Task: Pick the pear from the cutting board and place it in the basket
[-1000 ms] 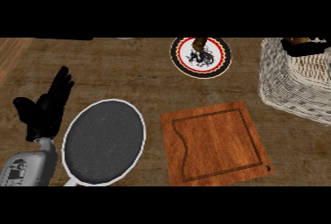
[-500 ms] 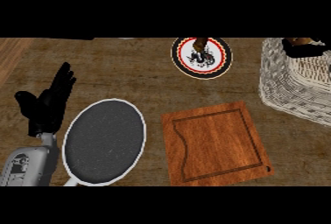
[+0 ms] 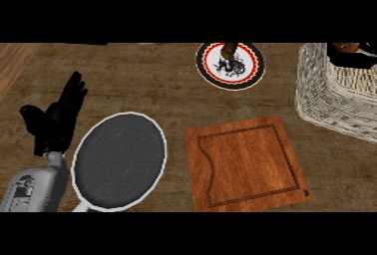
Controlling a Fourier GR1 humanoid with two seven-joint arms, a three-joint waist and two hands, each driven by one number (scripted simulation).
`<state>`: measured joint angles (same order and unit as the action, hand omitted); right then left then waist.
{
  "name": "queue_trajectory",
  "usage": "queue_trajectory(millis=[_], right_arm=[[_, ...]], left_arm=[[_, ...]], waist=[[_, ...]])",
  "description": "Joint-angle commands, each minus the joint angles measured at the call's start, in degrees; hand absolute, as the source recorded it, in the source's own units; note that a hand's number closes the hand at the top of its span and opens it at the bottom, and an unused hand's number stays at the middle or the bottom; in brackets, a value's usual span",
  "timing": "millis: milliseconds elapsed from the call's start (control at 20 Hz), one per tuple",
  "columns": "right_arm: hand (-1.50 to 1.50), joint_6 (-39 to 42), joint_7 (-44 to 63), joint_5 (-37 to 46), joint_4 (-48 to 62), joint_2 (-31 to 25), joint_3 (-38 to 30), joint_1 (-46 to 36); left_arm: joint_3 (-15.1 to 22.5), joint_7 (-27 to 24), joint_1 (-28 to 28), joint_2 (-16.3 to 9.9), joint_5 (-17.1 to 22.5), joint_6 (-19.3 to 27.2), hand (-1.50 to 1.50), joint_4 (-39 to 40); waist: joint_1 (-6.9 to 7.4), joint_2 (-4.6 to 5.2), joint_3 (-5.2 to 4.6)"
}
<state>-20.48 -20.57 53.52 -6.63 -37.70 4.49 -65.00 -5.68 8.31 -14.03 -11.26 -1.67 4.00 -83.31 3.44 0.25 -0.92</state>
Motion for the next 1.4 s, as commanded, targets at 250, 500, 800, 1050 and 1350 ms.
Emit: queue_trajectory(millis=[250,500,800,1050,1350], right_arm=[[1.5,2.4,-0.2,0.8,3.2,1.3,0.4,2.2],[1.5,4.9,2.8,1.1,5.0,3.1,0.6,2.4],[1.5,9.2,6.8,2.0,5.9,0.2,1.2,1.6],[-1.5,7.7,8.2,-2.1,4.3,2.0,-2.8,1.5],[-1.5,6.8,-1.6,-11.8,1.7,-1.0,-12.3,3.9]], left_arm=[[-0.2,-0.3,-2.0,0.5,0.2,-0.1,0.0,2.4],[-1.9,-1.7,-0.9,-1.8,1.1,-1.9,0.0,2.5],[-1.1,0.8,-4.8,-0.8,0.0,-0.3,0.0,2.6],[0.4,-0.1,0.2,0.6,-0.6,0.0,0.0,-0.7],[-1.6,0.6,-0.9,-1.1,0.8,-1.1,0.0,0.3]], waist=[[-0.15,1.46,1.09],[0.5,1.67,1.08],[-0.27,1.41,1.1],[0.48,1.29,1.15],[-0.72,1.23,1.21]])
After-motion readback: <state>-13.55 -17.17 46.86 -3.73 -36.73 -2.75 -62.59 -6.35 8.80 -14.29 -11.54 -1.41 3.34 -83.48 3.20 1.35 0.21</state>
